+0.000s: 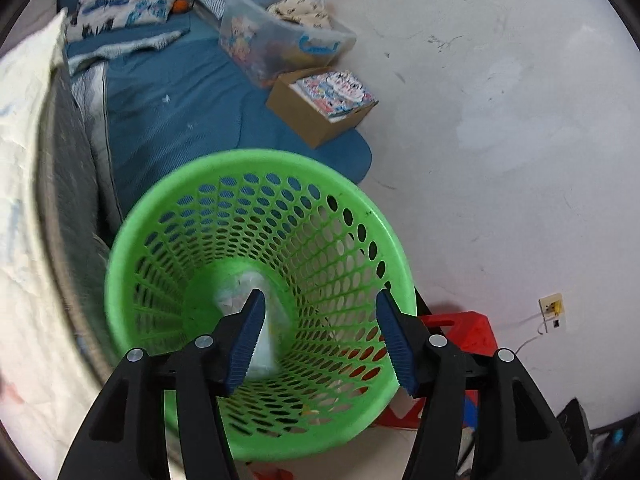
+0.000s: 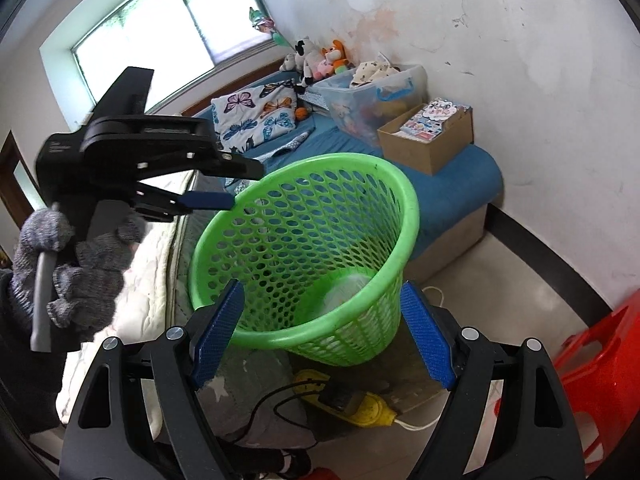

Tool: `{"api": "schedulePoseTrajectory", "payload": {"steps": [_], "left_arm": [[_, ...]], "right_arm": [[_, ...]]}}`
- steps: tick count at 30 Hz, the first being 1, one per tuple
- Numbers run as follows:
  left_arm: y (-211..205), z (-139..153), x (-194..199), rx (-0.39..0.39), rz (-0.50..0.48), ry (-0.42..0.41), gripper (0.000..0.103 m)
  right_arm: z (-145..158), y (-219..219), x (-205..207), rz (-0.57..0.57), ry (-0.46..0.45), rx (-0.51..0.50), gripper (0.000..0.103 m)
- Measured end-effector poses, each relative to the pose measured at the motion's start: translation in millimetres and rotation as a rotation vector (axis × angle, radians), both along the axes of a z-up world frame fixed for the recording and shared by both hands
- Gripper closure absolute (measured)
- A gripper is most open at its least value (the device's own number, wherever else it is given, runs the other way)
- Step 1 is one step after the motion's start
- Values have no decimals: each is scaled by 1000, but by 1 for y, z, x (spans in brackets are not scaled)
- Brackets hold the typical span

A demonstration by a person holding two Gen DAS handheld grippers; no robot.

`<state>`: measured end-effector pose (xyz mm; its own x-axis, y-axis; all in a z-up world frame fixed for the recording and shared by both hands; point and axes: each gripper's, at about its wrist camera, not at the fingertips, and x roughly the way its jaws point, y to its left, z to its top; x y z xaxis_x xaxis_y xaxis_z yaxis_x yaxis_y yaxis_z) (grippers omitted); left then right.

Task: Collect trash
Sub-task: 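Carry the clear bottle with the left tool over the wastebasket and release, then grasp the red PIZZA cup with the left tool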

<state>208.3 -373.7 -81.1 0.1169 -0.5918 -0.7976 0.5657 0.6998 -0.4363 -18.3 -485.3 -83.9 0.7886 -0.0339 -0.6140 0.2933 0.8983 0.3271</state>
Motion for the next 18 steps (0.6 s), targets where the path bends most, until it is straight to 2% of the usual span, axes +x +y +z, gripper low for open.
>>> {"api": "schedulePoseTrajectory", "payload": {"steps": [9, 12, 18], "left_arm": [[68, 53, -21, -18, 53, -146, 48], [98, 64, -28, -22, 85, -174, 46], [158, 72, -40, 19, 166, -239, 45]], "right_arm": [[25, 21, -1, 56, -49, -28, 22], [35, 34, 3, 92, -62, -37, 21], [49, 63, 20, 165, -67, -64, 20]]}}
